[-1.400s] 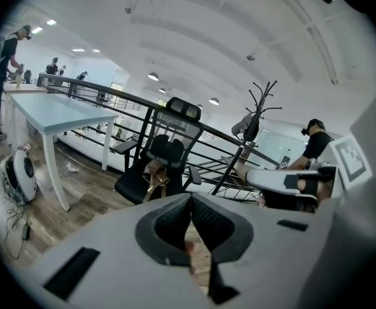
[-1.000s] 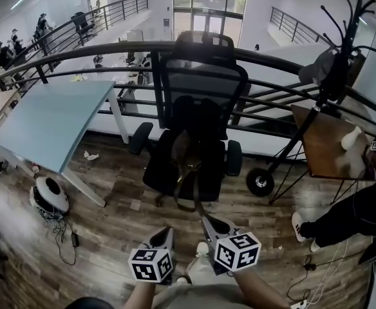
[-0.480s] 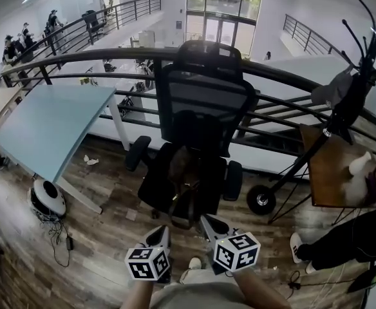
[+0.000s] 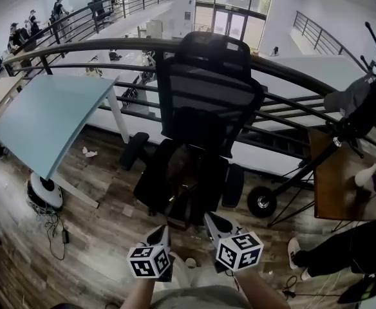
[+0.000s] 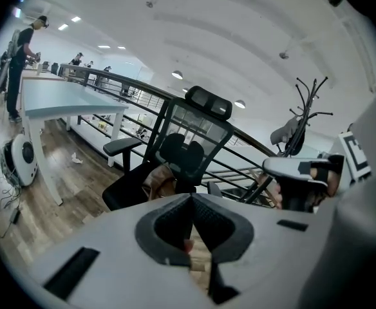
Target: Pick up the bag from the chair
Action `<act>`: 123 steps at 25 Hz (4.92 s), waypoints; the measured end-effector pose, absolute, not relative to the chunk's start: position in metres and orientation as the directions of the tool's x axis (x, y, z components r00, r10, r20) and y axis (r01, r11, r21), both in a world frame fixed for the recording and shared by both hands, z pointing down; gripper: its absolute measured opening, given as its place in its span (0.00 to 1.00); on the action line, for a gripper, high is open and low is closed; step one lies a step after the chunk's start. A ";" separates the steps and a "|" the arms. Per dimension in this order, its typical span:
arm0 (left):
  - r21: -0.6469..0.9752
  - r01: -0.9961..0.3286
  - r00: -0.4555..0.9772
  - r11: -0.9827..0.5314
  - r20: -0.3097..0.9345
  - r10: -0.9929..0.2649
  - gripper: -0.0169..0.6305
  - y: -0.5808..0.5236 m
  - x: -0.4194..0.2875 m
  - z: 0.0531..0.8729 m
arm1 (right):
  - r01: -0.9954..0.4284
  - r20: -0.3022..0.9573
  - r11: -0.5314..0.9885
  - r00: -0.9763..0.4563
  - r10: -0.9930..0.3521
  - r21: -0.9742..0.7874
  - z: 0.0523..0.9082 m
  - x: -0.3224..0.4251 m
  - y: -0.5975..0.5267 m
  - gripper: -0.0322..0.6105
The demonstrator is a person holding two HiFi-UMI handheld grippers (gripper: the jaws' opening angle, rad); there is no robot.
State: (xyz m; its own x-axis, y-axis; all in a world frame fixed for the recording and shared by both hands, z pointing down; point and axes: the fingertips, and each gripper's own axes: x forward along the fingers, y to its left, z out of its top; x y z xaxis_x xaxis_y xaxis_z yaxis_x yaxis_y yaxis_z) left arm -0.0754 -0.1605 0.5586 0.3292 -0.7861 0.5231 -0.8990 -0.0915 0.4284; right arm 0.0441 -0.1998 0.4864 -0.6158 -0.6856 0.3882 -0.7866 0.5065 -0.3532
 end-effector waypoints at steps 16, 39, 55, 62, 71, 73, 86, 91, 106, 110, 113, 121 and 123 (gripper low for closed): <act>0.430 -0.893 0.400 -0.137 0.614 -0.681 0.03 -0.264 -0.083 0.641 | -0.854 0.485 0.378 -0.516 -0.706 -0.359 0.562 0.022 -0.318 0.05; 0.481 -0.857 0.499 -0.182 0.691 -0.524 0.50 -0.428 -0.064 0.876 | -0.892 0.623 0.252 -0.444 -0.644 -0.375 0.753 0.016 -0.418 0.05; 0.459 -0.873 0.483 -0.165 0.763 -0.431 0.05 -0.460 -0.057 0.922 | -0.901 0.648 0.221 -0.424 -0.633 -0.373 0.781 0.020 -0.430 0.05; 0.460 -0.856 0.516 -0.238 0.726 -0.454 0.05 -0.456 -0.047 0.876 | -0.905 0.642 0.229 -0.417 -0.644 -0.357 0.766 0.025 -0.429 0.05; 0.481 -0.827 0.557 -0.293 0.625 -0.546 0.05 -0.435 -0.029 0.791 | -0.900 0.623 0.257 -0.429 -0.654 -0.351 0.728 0.036 -0.413 0.05; 0.482 -0.827 0.553 -0.288 0.608 -0.569 0.05 -0.430 -0.026 0.772 | -0.899 0.617 0.262 -0.432 -0.658 -0.350 0.716 0.041 -0.408 0.05; 0.530 -0.836 0.458 -0.142 0.533 -0.711 0.05 -0.348 -0.060 0.684 | -0.877 0.571 0.338 -0.480 -0.666 -0.342 0.653 0.041 -0.338 0.05; 0.533 -0.829 0.460 -0.168 0.482 -0.746 0.05 -0.319 -0.051 0.641 | -0.865 0.555 0.352 -0.500 -0.665 -0.358 0.631 0.051 -0.312 0.05; 0.523 -0.819 0.482 -0.236 0.402 -0.779 0.05 -0.238 -0.022 0.563 | -0.847 0.477 0.386 -0.526 -0.704 -0.366 0.561 0.089 -0.251 0.05; 0.533 -0.810 0.482 -0.244 0.367 -0.796 0.05 -0.222 -0.024 0.546 | -0.838 0.451 0.399 -0.540 -0.711 -0.373 0.546 0.094 -0.239 0.05; 0.538 -0.805 0.484 -0.250 0.351 -0.802 0.05 -0.212 -0.025 0.538 | -0.828 0.436 0.413 -0.554 -0.709 -0.379 0.538 0.094 -0.231 0.05; 0.532 -0.797 0.499 -0.285 0.314 -0.808 0.05 -0.183 -0.025 0.519 | -0.817 0.397 0.432 -0.567 -0.722 -0.382 0.521 0.098 -0.213 0.05; 0.533 -0.797 0.497 -0.286 0.307 -0.811 0.05 -0.179 -0.026 0.516 | -0.814 0.394 0.437 -0.572 -0.720 -0.382 0.520 0.096 -0.210 0.05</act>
